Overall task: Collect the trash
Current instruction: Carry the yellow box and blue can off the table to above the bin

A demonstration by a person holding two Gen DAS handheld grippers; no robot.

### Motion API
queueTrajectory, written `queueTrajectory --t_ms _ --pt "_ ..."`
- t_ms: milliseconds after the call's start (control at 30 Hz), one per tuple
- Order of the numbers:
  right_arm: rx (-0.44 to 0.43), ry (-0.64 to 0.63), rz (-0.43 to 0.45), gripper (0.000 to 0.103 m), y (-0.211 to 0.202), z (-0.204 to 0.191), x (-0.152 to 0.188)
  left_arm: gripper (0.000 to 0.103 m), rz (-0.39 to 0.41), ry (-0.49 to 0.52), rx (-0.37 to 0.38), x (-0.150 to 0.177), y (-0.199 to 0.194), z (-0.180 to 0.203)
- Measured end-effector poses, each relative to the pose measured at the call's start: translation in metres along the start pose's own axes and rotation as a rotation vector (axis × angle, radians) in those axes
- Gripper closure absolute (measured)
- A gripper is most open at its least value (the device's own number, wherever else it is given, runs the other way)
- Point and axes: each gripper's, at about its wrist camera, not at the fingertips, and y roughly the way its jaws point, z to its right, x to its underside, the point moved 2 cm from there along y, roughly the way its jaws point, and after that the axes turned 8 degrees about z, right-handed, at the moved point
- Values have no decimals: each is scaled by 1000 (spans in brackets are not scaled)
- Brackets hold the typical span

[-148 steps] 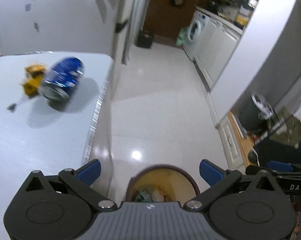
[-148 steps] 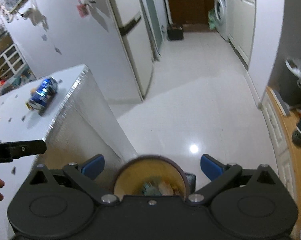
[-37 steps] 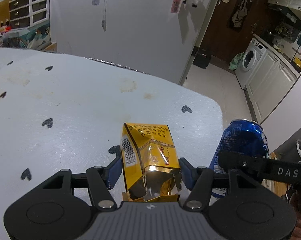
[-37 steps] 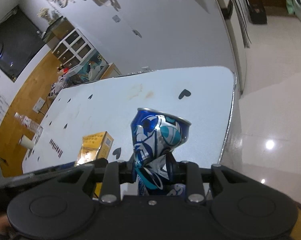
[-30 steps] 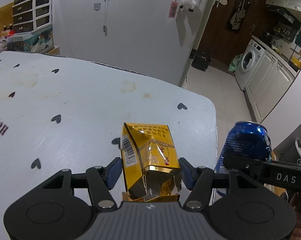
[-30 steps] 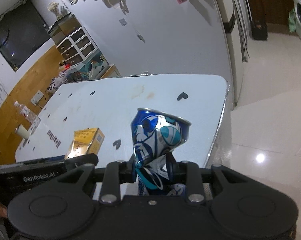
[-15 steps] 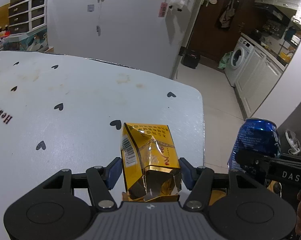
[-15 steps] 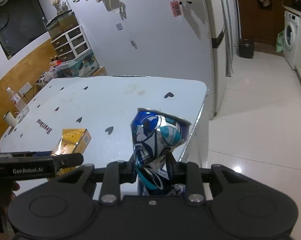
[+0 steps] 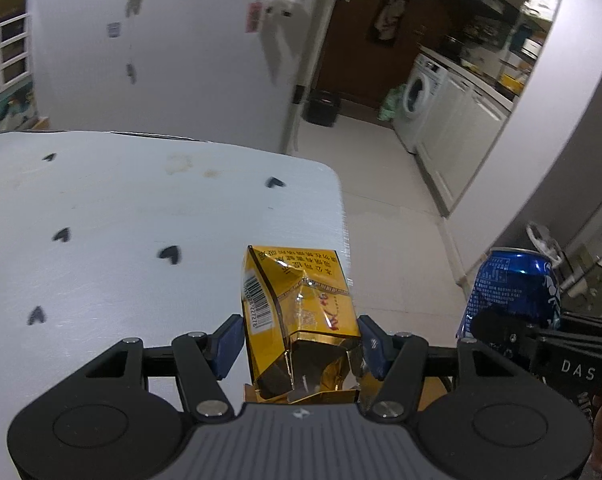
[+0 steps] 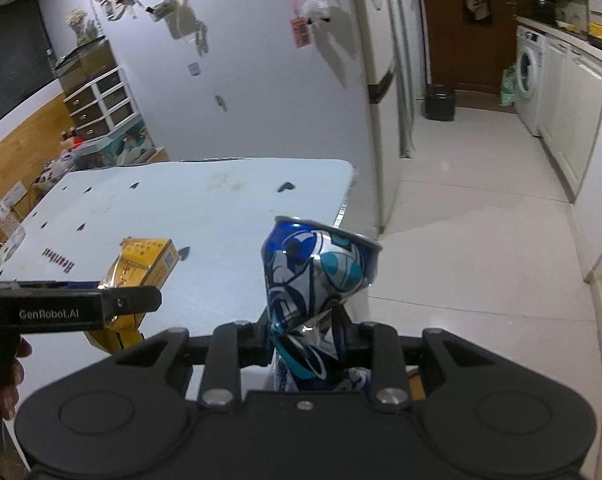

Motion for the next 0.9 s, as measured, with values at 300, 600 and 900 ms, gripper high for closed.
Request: queueTrajectory --t_ms 300,600,900 --pt "71 50 -11 74 -20 55 21 41 -76 48 88 15 32 55" --pt "136 111 -59 74 -24 127 45 41 -144 79 134 30 77 112" --pt "157 149 -126 74 -9 185 60 41 -217 92 154 47 125 157"
